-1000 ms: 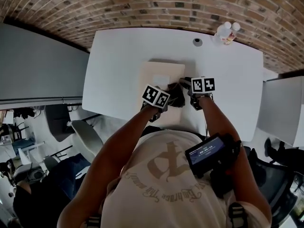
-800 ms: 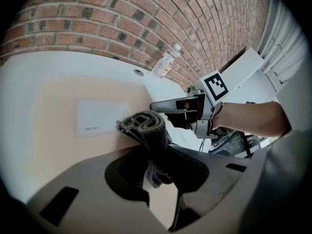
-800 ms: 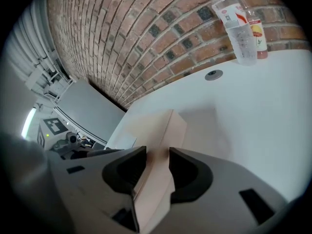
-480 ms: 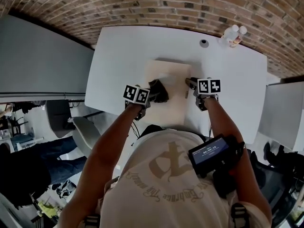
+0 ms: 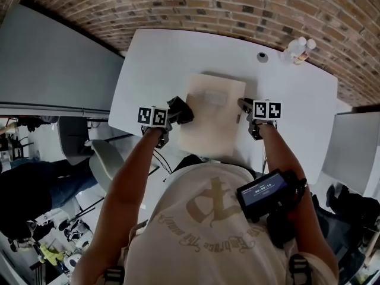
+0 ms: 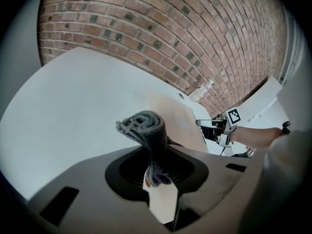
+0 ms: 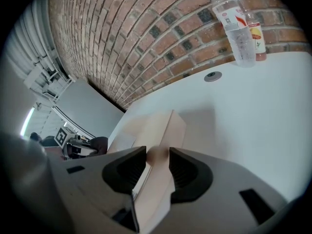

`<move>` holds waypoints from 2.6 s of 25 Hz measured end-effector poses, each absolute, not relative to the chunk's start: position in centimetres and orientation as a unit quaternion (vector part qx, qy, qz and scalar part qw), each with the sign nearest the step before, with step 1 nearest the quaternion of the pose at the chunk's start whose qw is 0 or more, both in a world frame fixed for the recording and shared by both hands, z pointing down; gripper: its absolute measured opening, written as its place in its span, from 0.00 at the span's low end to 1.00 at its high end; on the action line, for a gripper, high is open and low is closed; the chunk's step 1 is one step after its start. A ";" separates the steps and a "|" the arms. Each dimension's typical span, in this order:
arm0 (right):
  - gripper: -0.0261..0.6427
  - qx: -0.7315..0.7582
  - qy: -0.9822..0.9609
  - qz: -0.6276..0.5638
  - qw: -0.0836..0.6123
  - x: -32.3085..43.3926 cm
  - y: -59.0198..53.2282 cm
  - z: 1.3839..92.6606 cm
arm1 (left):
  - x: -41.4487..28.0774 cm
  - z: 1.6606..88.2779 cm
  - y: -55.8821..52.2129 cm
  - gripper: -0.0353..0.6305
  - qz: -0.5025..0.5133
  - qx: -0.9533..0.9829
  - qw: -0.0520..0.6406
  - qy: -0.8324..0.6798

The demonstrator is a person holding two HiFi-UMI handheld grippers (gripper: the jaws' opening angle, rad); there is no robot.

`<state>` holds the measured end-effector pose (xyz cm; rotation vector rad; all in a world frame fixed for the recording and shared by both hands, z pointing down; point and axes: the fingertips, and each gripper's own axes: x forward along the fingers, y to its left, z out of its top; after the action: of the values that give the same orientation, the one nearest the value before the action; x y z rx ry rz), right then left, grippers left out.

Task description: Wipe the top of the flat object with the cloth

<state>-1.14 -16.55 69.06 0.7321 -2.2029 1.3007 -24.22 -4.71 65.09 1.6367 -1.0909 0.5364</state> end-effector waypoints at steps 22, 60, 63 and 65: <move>0.27 0.250 -0.792 0.504 0.236 -0.8 -10.7 68.1 | -4.7 61.8 -1.7 0.21 0.237 0.792 0.497 -0.263; 0.28 0.265 -0.796 0.485 0.246 -0.9 -10.4 68.9 | -25.2 64.5 1.1 0.20 0.314 0.708 0.512 -0.372; 0.28 0.267 -0.795 0.487 0.244 -0.8 -10.4 68.9 | -24.9 63.4 1.6 0.20 0.311 0.716 0.506 -0.367; 0.28 0.267 -0.794 0.489 0.242 -0.9 -10.4 68.9 | -23.2 62.2 1.6 0.20 0.302 0.732 0.499 -0.354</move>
<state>-0.88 -10.38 68.89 0.7289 -2.1713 1.3363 -23.23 1.55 62.17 1.7702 -0.8561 0.7307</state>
